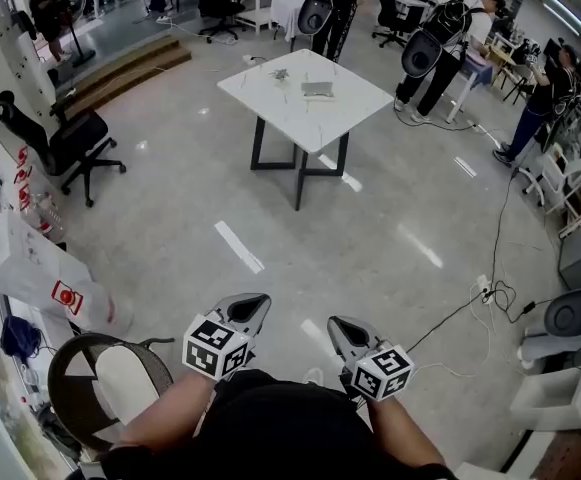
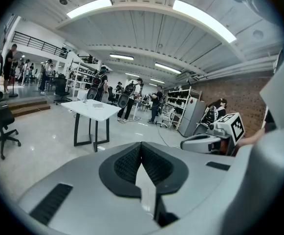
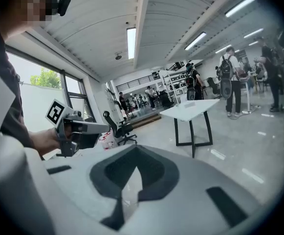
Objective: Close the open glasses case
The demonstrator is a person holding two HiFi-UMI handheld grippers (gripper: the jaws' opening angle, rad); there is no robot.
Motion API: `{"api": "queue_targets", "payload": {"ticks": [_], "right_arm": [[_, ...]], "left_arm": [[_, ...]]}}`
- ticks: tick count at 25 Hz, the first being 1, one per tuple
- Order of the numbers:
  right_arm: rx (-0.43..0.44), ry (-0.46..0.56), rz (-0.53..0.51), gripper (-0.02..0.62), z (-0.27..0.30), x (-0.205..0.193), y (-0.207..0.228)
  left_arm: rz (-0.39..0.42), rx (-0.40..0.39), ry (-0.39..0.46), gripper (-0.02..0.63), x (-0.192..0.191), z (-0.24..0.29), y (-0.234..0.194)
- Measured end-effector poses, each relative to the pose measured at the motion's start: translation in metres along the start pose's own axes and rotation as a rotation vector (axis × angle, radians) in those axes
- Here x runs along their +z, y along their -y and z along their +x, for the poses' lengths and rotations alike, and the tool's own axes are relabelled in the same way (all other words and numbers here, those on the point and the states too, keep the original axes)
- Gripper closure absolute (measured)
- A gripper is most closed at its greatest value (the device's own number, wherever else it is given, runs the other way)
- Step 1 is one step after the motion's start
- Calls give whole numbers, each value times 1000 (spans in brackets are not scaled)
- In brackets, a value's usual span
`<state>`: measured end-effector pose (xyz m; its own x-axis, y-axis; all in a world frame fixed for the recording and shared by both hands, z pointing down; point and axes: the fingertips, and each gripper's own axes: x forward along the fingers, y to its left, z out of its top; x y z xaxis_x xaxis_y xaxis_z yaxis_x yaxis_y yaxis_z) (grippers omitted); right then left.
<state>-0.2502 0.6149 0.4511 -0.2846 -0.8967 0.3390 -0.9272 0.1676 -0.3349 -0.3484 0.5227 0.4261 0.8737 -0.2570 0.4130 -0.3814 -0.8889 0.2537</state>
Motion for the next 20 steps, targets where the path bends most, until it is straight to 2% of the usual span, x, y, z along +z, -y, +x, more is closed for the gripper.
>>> {"api": "queue_targets", "payload": {"ticks": [3,7,10,20], "right_arm": [[23,-5,11,594,4,1,-7],[20,-30,-38,594,15,-3,-16],[19,-41,-37,594,26,-5,-24],[-1,-47,-25,594,64,-11,-62]], "left_arm": [[-6,4,3,601,0,-4,-4],[-40,-2,14,601,-1,-14,-15],[-68,-1,19,601,-5,-24,-29],[-66,20,2,601,-26,-58,-82]]}}
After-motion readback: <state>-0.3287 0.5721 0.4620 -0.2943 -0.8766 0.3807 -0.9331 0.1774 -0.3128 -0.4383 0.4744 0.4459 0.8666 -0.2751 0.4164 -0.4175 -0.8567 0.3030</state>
